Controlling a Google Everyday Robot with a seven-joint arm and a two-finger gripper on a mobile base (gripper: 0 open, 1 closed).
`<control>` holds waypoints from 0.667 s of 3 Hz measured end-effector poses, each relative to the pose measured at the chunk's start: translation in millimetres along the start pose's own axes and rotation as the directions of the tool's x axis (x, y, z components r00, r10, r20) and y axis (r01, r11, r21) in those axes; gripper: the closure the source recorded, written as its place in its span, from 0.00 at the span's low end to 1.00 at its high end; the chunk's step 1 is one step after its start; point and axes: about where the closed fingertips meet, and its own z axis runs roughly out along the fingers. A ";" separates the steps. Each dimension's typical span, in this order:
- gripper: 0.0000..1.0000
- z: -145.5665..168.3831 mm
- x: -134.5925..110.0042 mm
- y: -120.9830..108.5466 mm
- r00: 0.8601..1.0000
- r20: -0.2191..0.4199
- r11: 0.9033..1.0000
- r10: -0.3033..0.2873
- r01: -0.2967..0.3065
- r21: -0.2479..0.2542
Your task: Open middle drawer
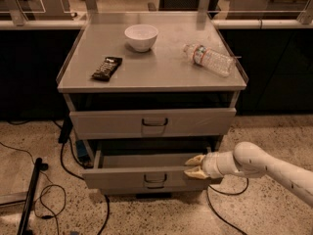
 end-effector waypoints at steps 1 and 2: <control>0.32 0.0 0.0 0.0 1.000 0.000 1.000 0.000 0.000 0.000; 0.55 -4.7 8.6 16.5 1.000 0.001 1.000 0.008 -0.008 -0.004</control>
Offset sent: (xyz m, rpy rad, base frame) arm -0.0438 -0.0165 -0.0105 0.0044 0.0148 -0.0138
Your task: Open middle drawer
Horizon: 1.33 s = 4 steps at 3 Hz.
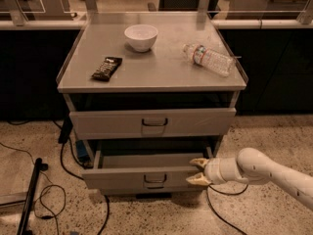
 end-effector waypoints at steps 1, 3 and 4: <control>0.78 -16.9 12.6 29.3 1.000 0.004 1.000 0.016 -0.016 0.024; 1.00 -20.3 8.9 28.8 1.000 0.004 1.000 0.016 -0.016 0.024; 0.82 -20.3 8.8 28.8 1.000 0.004 1.000 0.016 -0.016 0.024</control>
Offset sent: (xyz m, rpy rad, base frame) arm -0.1662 -0.0575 -0.0015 0.0315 -0.0188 -0.1587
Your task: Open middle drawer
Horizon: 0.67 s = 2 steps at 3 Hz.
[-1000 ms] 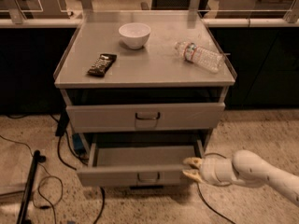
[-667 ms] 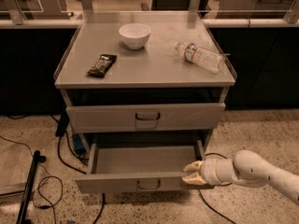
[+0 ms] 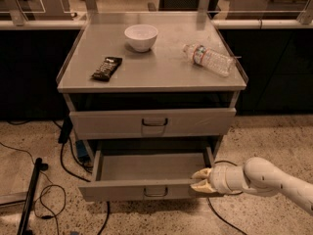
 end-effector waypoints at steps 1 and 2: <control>0.59 0.0 0.0 0.0 1.000 0.000 1.000 0.000 0.000 0.000; 0.38 0.1 0.0 0.0 1.000 0.000 1.000 0.000 0.000 0.000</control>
Offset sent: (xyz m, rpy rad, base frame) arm 0.0000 0.0000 0.0000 0.0000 0.0000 0.0001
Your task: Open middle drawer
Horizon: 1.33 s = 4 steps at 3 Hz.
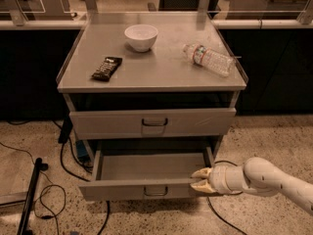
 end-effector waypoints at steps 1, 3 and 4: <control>0.50 0.0 0.0 0.0 1.000 0.000 1.000 0.000 0.000 0.000; 1.00 -2.5 6.7 10.0 1.000 0.000 1.000 0.000 0.000 -0.006; 1.00 -11.3 15.7 24.4 1.000 0.006 1.000 0.011 -0.011 0.001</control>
Offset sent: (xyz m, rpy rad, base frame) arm 0.0000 0.0000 0.0000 0.0000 0.0000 0.0001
